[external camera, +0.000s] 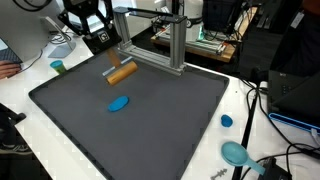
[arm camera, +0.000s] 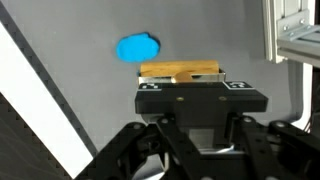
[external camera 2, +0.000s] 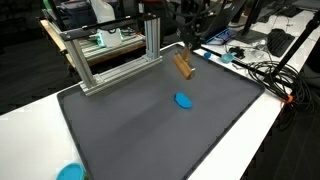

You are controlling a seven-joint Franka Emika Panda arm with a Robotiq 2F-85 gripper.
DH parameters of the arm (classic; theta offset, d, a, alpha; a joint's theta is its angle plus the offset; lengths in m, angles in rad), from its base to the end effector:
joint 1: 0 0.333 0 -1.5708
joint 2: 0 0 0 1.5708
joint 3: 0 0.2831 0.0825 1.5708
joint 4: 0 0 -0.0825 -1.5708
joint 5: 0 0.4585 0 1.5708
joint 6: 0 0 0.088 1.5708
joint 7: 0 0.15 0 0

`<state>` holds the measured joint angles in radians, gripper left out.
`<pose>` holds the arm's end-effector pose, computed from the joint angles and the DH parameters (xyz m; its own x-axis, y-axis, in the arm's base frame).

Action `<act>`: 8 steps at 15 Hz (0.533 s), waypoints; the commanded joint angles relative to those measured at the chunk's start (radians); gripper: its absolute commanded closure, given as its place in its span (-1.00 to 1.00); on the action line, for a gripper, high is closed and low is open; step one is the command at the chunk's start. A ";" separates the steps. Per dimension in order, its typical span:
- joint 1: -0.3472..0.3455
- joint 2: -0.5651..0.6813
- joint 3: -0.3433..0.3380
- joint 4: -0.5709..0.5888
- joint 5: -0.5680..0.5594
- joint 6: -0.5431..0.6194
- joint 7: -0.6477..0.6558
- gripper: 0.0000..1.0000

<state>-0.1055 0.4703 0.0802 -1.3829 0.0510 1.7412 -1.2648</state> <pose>0.7357 -0.0185 0.3419 0.3449 0.9374 0.0478 0.9325 -0.3364 -0.1314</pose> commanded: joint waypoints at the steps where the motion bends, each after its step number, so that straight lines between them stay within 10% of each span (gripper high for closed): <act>1: 0.005 0.015 -0.015 0.003 -0.039 0.013 -0.005 0.07; 4: 0.006 0.049 -0.025 0.004 -0.082 0.054 -0.007 0.07; 5: 0.008 0.051 -0.025 0.004 -0.083 0.054 -0.007 0.57; 8: -0.001 -0.008 -0.002 -0.102 -0.091 0.150 -0.138 0.57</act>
<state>-0.0947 0.5201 0.0586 -1.3922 -0.0379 1.8204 -1.2986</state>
